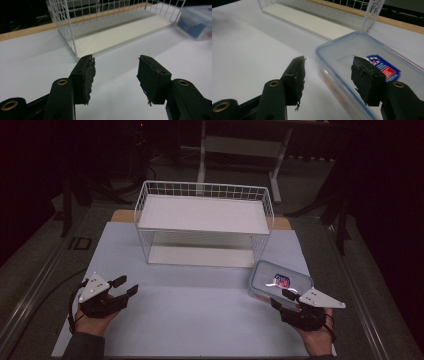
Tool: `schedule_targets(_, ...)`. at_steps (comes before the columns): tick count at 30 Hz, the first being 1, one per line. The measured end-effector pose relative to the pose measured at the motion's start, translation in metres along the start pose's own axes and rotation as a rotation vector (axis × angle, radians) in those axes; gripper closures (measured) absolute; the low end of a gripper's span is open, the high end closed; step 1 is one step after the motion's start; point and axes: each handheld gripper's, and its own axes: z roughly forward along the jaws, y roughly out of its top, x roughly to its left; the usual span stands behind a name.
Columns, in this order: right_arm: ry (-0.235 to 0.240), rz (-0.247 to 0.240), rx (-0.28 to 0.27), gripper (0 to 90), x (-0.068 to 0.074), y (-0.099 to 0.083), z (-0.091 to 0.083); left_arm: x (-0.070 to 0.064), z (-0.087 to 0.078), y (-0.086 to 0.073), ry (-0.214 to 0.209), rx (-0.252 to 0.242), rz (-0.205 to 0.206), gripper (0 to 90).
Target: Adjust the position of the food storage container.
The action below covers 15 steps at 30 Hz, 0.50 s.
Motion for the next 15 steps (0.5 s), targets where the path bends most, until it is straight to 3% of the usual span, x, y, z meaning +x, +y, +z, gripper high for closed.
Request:
schedule_targets(10, -0.065, 0.055, -0.022, 46.4, -0.012, -0.002, -0.005, 0.002, -0.002, 0.0, -0.001, -0.016, -0.018, 45.8)
schedule_targets(15, -0.125, 0.088, -0.005, 57.6, -0.022, -0.006, -0.006, 0.004, -0.001, 0.0, 0.005, -0.012, -0.024, 45.7)
